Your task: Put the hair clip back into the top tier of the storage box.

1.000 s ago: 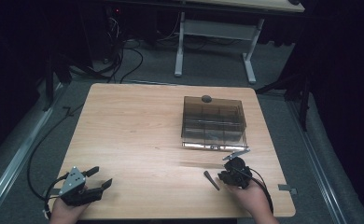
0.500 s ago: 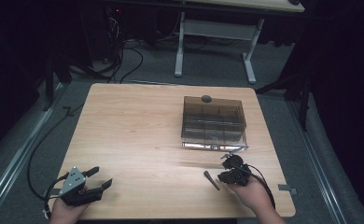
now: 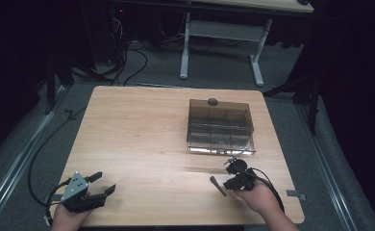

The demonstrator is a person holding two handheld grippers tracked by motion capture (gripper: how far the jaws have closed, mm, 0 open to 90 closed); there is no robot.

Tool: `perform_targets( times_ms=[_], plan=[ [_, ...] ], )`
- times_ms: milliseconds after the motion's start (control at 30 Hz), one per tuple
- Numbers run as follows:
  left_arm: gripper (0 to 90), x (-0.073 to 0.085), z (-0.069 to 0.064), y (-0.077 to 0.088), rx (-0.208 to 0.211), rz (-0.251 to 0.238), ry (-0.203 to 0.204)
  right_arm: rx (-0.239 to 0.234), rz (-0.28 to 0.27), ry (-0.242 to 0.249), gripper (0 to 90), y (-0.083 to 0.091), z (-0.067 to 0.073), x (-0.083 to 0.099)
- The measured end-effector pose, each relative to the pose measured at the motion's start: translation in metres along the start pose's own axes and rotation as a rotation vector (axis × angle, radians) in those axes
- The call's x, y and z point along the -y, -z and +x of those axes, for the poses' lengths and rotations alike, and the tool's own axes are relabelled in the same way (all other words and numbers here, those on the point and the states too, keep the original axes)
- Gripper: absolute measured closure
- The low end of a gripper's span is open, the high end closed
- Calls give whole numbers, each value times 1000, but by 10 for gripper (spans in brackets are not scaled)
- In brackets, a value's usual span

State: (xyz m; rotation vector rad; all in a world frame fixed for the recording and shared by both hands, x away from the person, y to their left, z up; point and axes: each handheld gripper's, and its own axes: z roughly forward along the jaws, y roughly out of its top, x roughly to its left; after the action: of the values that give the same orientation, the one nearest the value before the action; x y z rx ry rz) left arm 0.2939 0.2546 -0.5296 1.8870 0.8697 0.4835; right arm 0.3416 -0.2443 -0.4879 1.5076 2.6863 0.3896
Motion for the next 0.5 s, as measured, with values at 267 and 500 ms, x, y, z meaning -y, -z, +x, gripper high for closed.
perform_targets(
  times_ms=[267,500],
  plan=[
    [287,0,0,0,3,1,2,0,65,21,752,1,4,-5],
    [287,0,0,0,2,1,-1,-3,125,54,736,1,6,-12]
  ],
)
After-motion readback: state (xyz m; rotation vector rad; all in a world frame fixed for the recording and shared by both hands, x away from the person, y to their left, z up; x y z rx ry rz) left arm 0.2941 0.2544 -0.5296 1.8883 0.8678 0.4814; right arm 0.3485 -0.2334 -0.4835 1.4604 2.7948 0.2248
